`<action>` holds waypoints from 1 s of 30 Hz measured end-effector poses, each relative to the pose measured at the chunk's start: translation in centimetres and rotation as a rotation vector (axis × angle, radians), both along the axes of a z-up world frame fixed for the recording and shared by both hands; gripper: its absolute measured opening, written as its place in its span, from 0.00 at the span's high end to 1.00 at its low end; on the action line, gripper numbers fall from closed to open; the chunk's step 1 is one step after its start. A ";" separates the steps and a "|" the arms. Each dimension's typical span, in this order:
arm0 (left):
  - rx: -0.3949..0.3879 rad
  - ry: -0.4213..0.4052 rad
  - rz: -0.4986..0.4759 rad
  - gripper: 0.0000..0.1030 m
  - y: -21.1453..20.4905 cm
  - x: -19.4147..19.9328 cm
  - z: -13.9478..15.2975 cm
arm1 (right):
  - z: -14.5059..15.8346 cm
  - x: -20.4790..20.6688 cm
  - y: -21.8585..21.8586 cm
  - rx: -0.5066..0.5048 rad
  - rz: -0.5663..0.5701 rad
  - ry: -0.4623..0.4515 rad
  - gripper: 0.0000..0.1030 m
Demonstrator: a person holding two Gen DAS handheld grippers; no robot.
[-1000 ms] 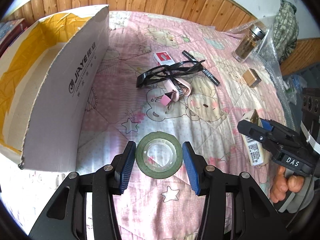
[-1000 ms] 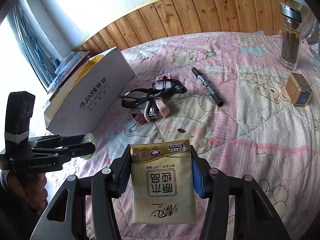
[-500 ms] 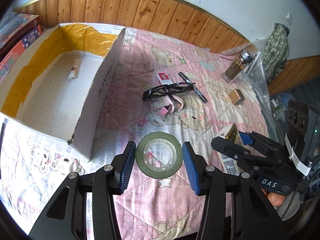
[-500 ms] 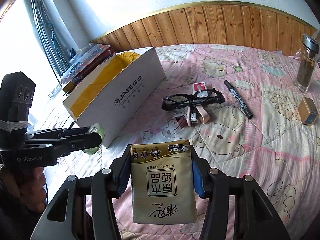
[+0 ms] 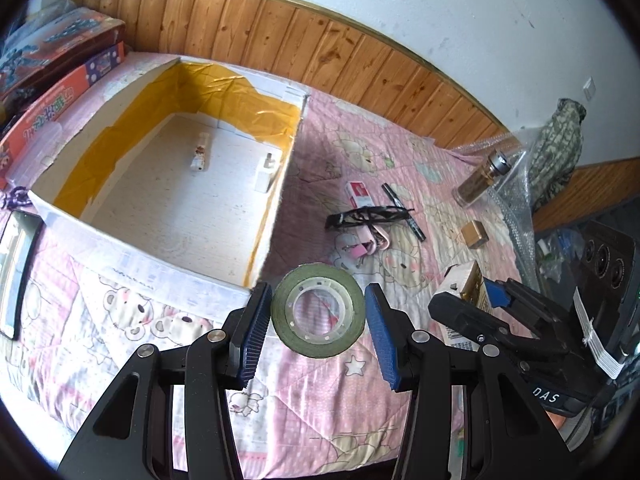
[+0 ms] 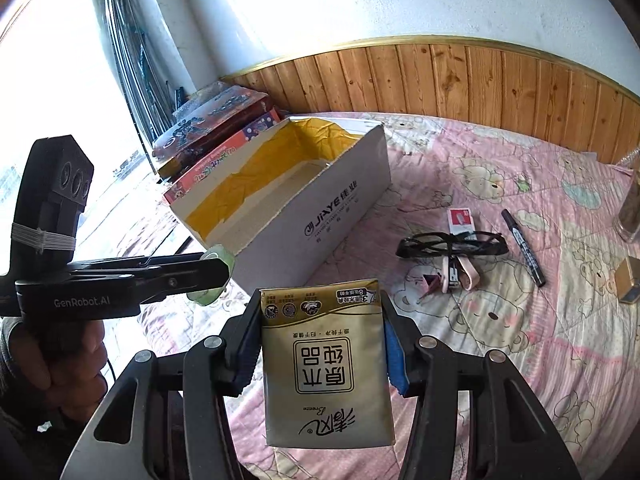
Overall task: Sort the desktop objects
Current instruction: 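Carry the tape roll and tissue pack in both tools over the box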
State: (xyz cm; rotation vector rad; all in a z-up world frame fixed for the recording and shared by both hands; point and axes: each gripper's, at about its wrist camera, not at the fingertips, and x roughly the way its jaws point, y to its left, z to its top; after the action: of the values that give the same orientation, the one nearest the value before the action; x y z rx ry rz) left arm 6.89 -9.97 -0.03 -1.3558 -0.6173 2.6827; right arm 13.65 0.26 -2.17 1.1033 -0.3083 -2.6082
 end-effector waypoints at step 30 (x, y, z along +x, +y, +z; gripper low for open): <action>-0.114 -0.030 0.104 0.52 -9.6 -1.6 1.9 | 4.6 -7.1 -8.2 0.059 0.180 0.035 0.48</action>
State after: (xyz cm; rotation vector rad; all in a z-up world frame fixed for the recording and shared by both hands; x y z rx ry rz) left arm 5.25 -19.54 1.85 -1.4313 -0.5605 2.8243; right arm 6.59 -7.95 2.41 1.0516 -0.1183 -2.4878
